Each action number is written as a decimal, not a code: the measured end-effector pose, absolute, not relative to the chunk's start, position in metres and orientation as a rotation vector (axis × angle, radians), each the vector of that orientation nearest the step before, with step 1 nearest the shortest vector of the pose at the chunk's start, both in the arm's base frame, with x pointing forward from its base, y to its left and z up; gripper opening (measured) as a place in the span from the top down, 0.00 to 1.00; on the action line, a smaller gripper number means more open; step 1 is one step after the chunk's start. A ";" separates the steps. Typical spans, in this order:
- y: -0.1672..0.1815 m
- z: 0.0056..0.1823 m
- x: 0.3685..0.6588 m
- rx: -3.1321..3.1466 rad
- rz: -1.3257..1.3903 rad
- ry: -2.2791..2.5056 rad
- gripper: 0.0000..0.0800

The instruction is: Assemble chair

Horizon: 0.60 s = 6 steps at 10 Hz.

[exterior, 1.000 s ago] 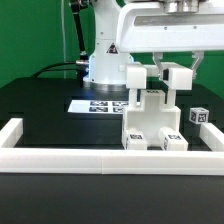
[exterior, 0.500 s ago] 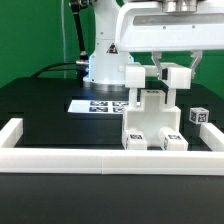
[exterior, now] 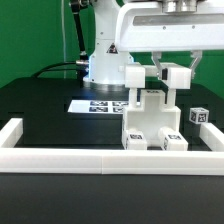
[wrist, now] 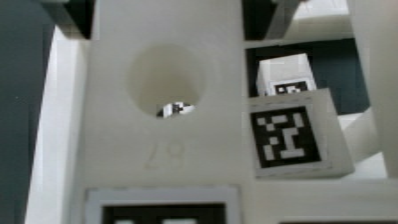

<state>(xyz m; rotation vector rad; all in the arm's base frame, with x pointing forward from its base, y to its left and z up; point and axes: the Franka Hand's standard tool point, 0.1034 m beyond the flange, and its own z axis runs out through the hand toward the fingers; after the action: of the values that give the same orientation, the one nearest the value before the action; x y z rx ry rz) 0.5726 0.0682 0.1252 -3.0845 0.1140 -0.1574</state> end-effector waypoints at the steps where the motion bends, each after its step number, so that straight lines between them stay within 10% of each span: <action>1: 0.068 0.126 0.572 -3.082 -0.158 0.126 0.64; 6: 0.070 0.125 0.563 -3.079 -0.180 0.156 0.64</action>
Offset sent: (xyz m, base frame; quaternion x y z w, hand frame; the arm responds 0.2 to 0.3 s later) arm -0.0113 0.0023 0.0014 -0.0103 0.0118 0.0069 0.9999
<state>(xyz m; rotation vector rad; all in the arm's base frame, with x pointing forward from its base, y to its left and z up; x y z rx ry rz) 0.5630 0.0704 0.1247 -3.0787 0.1559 -0.1796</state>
